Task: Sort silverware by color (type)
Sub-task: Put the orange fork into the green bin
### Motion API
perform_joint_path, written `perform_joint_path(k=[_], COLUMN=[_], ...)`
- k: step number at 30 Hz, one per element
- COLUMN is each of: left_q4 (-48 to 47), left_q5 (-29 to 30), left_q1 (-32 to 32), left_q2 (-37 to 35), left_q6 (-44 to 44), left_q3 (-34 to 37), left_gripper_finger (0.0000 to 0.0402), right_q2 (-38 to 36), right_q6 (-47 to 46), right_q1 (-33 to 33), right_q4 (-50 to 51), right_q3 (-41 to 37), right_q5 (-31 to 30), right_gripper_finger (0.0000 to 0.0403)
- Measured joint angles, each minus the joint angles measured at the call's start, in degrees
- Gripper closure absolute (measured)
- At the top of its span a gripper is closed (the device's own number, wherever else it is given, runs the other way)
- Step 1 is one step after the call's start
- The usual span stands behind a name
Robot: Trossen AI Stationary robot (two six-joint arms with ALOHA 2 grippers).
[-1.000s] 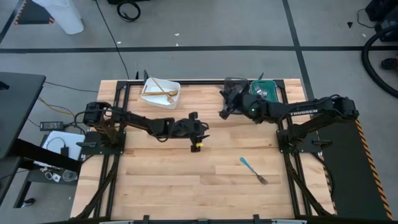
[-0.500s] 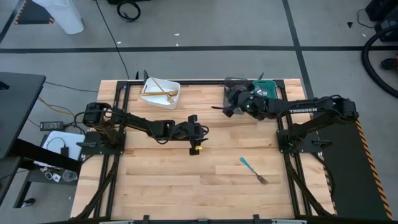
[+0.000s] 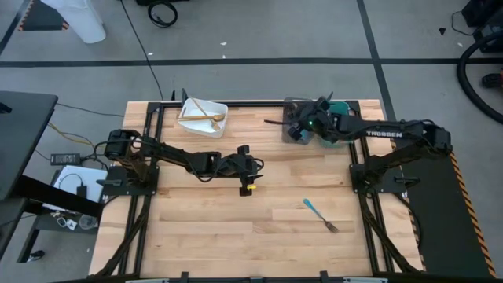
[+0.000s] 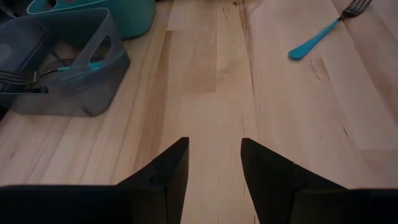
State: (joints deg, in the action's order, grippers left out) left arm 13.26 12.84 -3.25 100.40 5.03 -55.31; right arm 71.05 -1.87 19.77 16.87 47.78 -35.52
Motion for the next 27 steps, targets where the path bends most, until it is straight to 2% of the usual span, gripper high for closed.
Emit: perform_joint_path(k=[27], left_q4=[-0.1], left_q5=[0.0], left_q1=[0.0], left_q2=[0.0], left_q6=[0.0], left_q3=[0.0], left_gripper_finger=[0.0249], right_q2=[0.0], right_q6=[-3.1], right_q1=[12.4], right_q4=[17.5], right_q3=[0.1], right_q5=[0.8], right_gripper_finger=[0.0387])
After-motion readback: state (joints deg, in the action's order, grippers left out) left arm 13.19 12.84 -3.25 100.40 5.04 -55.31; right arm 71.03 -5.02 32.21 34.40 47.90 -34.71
